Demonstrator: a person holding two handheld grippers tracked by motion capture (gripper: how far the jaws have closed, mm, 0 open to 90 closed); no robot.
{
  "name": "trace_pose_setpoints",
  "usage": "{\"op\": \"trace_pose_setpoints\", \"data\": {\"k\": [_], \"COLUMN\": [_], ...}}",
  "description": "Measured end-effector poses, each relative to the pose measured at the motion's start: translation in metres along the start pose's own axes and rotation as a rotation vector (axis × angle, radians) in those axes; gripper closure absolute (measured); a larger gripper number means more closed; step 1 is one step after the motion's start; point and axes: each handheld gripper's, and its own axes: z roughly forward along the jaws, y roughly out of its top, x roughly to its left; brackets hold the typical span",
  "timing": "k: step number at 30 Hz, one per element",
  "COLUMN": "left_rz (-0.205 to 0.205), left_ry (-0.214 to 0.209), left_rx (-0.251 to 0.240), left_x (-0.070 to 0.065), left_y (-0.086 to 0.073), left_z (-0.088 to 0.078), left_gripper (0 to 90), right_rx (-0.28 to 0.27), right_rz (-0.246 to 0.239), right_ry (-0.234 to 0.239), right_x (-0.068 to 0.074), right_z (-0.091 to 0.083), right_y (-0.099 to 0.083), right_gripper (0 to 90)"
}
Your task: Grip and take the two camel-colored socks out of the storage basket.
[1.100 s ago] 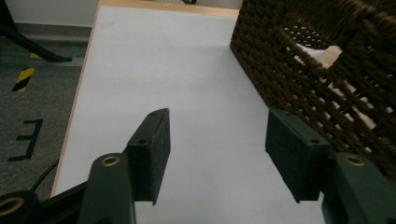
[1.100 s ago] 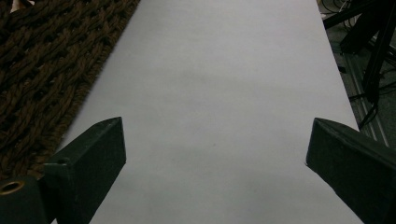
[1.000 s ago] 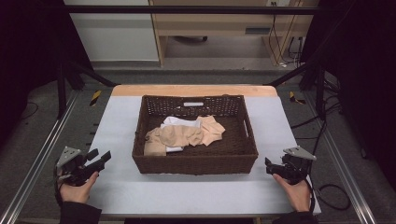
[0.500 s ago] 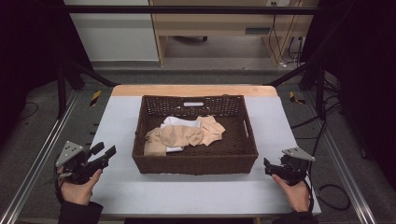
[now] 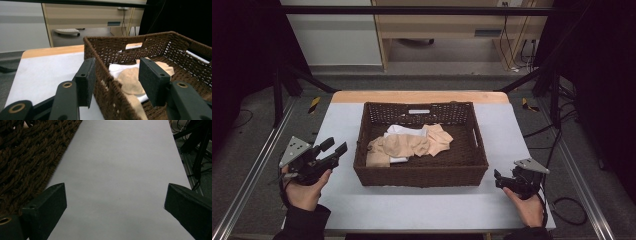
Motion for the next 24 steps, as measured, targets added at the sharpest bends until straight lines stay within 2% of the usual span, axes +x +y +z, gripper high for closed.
{"op": "trace_pose_setpoints", "data": {"k": [3,8,13,24], "left_rz": [0.024,0.02,0.029,0.036], "left_ry": [-0.003,-0.022,-0.035,-0.028], "left_rx": [-0.001,-0.001,0.012,0.025], "left_x": [-0.008,-0.015,-0.025,-0.035], "left_y": [0.009,0.017,0.026,0.039], "left_z": [0.008,0.02,0.04,0.07], "left_gripper": [47.4,48.3,49.1,49.8], "right_rx": [-0.001,-0.002,-0.004,-0.009], "right_rz": [-0.004,-0.006,-0.005,-0.004], "right_ry": [-0.002,-0.004,-0.005,-0.001], "right_x": [0.0,0.0,0.0,0.0], "right_z": [0.0,0.001,0.001,0.001], "right_y": [0.0,0.0,0.0,0.001], "right_gripper": [4.6,4.6,4.5,4.5]}}
